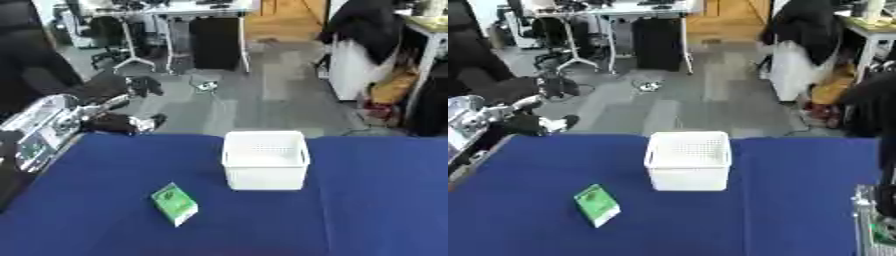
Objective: Pick up objects on the table and place them in the box.
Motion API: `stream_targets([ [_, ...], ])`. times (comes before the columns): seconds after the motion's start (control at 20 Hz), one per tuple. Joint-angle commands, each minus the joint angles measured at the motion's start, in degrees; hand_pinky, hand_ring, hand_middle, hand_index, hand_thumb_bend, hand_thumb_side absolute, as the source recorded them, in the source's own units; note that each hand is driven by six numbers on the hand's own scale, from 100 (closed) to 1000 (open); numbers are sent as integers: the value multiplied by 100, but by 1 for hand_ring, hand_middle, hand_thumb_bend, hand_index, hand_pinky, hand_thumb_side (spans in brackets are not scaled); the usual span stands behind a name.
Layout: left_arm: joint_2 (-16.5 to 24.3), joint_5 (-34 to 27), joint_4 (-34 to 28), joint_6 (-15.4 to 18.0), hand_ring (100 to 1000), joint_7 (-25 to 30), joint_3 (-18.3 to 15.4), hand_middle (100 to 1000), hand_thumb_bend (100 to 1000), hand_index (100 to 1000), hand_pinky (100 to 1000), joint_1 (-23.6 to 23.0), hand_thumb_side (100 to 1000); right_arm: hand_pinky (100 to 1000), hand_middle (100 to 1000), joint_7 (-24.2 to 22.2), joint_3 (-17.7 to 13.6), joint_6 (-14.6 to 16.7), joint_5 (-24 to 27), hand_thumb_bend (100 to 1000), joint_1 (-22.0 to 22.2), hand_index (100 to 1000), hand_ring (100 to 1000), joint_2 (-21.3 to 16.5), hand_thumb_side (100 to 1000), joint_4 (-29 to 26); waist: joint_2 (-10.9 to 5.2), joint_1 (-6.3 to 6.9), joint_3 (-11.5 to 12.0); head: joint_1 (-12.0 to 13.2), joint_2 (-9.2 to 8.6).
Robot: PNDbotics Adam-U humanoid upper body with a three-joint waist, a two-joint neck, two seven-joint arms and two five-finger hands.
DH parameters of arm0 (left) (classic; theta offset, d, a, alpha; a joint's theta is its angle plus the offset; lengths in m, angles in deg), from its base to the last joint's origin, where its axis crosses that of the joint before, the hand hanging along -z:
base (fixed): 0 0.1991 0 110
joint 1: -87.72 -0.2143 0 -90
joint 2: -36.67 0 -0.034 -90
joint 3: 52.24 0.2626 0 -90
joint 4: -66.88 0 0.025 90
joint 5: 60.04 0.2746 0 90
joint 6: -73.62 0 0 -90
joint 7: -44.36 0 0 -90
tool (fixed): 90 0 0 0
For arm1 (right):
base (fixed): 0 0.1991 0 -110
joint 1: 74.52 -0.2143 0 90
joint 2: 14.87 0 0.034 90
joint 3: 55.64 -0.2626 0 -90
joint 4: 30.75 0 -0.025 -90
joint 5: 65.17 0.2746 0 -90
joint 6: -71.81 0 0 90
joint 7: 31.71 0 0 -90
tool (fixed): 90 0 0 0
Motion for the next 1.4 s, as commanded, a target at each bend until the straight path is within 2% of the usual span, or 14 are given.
stream_targets([
  [0.05,147,31,-19,13,764,11,-58,891,210,903,646,116,1000,100,100,-19,2,10,33,177,-77,406,100,18,1000,-84,-42,7,1,15,-83],
  [0.45,134,56,27,39,765,37,-53,891,214,903,649,148,1000,100,100,-23,1,11,39,177,-76,406,100,21,1000,-84,-41,6,2,36,-61],
  [0.65,117,174,101,166,775,125,-24,891,263,905,664,201,1000,100,100,-23,1,13,41,177,-74,406,100,28,1000,-84,-44,8,-5,53,-45],
  [0.8,114,440,118,461,805,328,48,885,337,906,728,270,964,100,100,-30,4,11,43,177,-69,406,100,35,1000,-84,-47,12,-12,75,-23],
  [1.0,20,1000,281,928,823,604,102,877,393,910,756,435,906,100,100,-33,6,13,49,177,-69,407,100,52,1000,-84,-53,17,-21,45,-89],
  [1.4,-336,1872,1121,1739,868,840,291,883,469,942,827,874,857,100,100,-69,20,7,49,179,-76,407,100,88,1000,-84,-40,17,-61,82,-14],
])
